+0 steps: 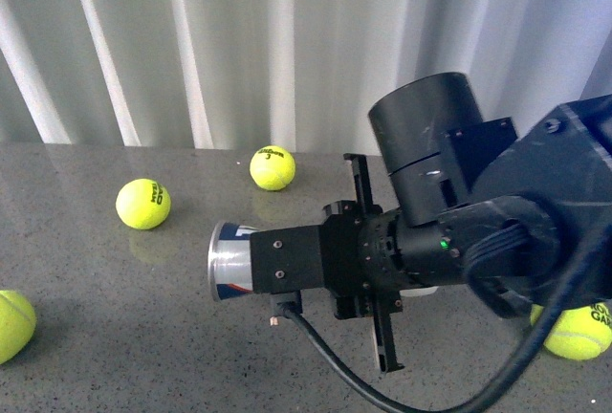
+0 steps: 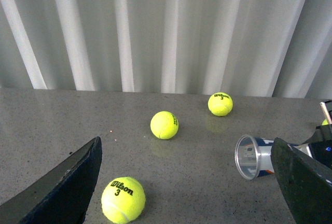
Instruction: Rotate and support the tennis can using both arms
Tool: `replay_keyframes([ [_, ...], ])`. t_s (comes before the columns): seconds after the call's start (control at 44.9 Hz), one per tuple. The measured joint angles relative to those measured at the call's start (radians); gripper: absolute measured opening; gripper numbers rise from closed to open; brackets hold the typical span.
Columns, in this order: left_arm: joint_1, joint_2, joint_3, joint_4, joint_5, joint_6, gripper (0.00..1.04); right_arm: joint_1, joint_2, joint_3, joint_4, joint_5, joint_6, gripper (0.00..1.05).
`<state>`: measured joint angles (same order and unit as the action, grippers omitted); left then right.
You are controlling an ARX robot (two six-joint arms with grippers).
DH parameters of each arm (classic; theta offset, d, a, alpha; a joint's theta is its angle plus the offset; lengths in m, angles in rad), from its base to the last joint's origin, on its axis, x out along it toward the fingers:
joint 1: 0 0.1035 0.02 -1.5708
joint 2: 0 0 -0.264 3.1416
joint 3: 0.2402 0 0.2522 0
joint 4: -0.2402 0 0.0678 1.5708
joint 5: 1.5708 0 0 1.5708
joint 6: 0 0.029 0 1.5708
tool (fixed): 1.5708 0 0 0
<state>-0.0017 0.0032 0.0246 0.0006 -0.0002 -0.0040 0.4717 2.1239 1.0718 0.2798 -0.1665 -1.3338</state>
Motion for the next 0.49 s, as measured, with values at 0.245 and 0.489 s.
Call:
replay_keyframes([
  [0.245, 0.0, 0.0, 0.0, 0.0, 0.0, 0.0, 0.98, 0.034, 0.112, 0.069, 0.012, 0.001, 0.001, 0.21],
  [0.489, 0.0, 0.0, 0.0, 0.0, 0.0, 0.0, 0.98, 0.04, 0.129, 0.083, 0.011, 0.009, 0.034, 0.21],
])
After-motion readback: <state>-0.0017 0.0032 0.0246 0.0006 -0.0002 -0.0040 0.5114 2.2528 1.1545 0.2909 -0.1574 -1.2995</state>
